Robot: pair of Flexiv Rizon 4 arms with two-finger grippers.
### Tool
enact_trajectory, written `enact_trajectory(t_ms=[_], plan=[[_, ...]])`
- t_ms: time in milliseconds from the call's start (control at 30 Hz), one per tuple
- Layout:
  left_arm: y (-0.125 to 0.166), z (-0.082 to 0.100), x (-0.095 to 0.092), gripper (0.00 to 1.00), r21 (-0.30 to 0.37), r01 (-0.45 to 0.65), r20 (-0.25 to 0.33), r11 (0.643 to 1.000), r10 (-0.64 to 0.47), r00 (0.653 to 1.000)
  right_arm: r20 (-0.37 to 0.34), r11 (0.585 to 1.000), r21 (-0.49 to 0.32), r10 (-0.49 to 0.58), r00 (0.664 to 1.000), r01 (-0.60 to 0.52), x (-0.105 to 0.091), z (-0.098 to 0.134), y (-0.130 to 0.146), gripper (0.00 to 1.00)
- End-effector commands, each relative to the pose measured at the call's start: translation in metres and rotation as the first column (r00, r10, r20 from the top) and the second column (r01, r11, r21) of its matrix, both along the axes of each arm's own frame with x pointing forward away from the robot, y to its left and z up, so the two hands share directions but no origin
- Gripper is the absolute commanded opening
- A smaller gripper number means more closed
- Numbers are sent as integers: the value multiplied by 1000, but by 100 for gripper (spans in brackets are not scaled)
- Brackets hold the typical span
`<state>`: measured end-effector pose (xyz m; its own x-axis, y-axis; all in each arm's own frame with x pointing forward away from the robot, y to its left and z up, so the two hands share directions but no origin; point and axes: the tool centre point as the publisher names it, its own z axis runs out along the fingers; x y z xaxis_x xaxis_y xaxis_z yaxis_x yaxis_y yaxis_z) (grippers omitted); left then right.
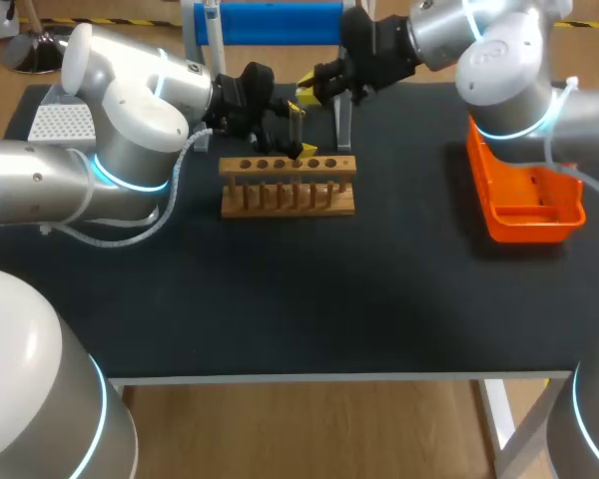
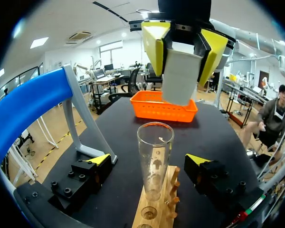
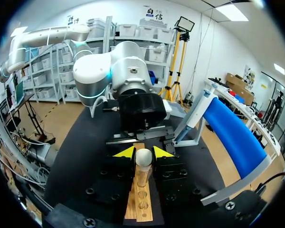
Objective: Invert the test tube, pick up the pipette, mount the tip to pipette, aspirate from beaker and dispense into the tube, eject the tip, return the pipette, and cap with the stopper.
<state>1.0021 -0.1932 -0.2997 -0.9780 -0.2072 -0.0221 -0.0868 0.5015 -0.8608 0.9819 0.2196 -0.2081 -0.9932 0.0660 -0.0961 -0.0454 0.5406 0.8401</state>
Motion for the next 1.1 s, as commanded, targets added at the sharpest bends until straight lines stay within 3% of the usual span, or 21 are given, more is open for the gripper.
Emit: enact_trajectory(t_ms=[33,1100], plan=[[0,-1,0,100,-1,0,1,1000,0,1000,-5,1000,-9,6,1000,-6,3,0,2,0],[0,-1,0,100,-1,0,1,1000,0,1000,-20,999,-32,11,1000,-12,4,-15,7,0]])
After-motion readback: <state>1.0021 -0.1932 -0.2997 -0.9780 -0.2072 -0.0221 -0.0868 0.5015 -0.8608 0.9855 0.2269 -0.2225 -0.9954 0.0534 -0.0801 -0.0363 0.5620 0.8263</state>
